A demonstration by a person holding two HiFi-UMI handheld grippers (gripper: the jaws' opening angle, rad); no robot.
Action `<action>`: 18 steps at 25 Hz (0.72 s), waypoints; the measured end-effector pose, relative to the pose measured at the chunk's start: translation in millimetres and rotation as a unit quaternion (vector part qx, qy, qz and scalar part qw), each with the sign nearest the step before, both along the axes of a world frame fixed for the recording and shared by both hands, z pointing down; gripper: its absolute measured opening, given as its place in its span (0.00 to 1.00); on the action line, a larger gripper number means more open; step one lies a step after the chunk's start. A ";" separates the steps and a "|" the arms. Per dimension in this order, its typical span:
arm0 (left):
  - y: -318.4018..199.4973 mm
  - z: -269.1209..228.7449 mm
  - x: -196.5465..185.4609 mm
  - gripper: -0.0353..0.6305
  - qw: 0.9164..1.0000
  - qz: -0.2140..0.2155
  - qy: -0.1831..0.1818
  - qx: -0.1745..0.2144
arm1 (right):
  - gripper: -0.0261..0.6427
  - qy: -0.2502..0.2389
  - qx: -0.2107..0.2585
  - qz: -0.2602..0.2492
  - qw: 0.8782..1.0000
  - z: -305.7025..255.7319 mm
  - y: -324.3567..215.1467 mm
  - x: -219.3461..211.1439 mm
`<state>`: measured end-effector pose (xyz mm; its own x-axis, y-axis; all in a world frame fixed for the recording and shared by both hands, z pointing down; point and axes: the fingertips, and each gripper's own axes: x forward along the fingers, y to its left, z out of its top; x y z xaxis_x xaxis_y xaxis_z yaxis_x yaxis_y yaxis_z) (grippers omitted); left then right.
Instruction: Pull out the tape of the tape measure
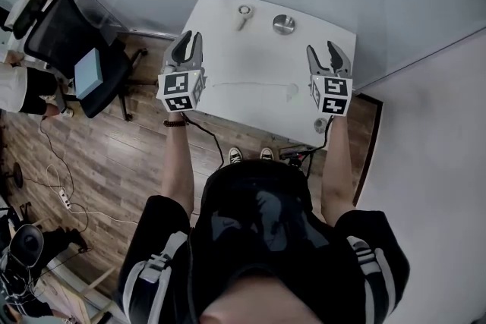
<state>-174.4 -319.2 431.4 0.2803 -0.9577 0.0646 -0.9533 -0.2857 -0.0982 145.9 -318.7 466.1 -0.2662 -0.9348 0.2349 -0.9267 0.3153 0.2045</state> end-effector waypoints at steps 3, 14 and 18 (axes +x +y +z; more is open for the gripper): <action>10.3 -34.1 2.9 0.16 0.999 -0.002 -0.002 0.040 | 0.38 -0.005 0.042 -0.005 0.999 -33.4 9.4 -3.5; 31.3 -64.7 7.8 0.06 0.996 -0.015 -0.004 0.088 | 0.18 -0.017 0.098 0.001 0.995 -70.7 27.2 -2.9; 34.0 -64.9 10.9 0.06 0.996 -0.013 -0.005 0.091 | 0.04 -0.031 0.114 0.013 0.993 -77.2 29.9 1.5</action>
